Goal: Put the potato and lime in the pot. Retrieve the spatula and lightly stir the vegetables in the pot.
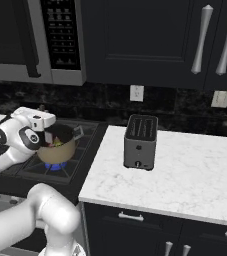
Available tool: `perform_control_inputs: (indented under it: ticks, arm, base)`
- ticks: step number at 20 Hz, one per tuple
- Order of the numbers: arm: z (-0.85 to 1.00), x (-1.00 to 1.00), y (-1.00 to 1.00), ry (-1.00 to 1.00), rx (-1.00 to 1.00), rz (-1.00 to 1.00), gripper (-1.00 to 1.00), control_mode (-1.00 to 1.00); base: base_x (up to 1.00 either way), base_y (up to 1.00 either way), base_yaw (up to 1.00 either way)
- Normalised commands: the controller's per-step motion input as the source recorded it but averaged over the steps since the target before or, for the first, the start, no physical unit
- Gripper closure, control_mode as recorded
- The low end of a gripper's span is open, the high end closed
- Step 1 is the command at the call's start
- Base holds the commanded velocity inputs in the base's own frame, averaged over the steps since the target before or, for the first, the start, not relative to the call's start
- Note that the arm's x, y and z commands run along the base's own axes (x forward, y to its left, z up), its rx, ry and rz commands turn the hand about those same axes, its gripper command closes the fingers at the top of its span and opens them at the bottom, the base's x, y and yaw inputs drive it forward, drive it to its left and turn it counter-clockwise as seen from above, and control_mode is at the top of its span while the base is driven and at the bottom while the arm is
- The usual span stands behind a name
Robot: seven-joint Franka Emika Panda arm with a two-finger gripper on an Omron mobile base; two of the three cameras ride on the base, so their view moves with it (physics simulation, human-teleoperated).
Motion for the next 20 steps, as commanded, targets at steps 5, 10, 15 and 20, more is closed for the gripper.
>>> perform_control_inputs:
  ticks: [5,10,15,20]
  arm:
    - [-0.03,-0.05,0.23,-0.06,-0.14,0.00,1.00,-1.00]
    - [-0.14,0.12,0.00,-0.12,-0.28,-0.02,1.00,-1.00]
    - [-0.44,0.26,0.00,-0.01,-0.12,0.00,1.00,-1.00]
    - [-0.29,0.01,0.05,0.03,0.02,0.04,1.00,-1.00]
  base:
    - [0.00,0.00,0.00]
    - [0.00,0.00,0.00]
    - [0.00,0.00,0.00]
    - [0.00,0.00,0.00]
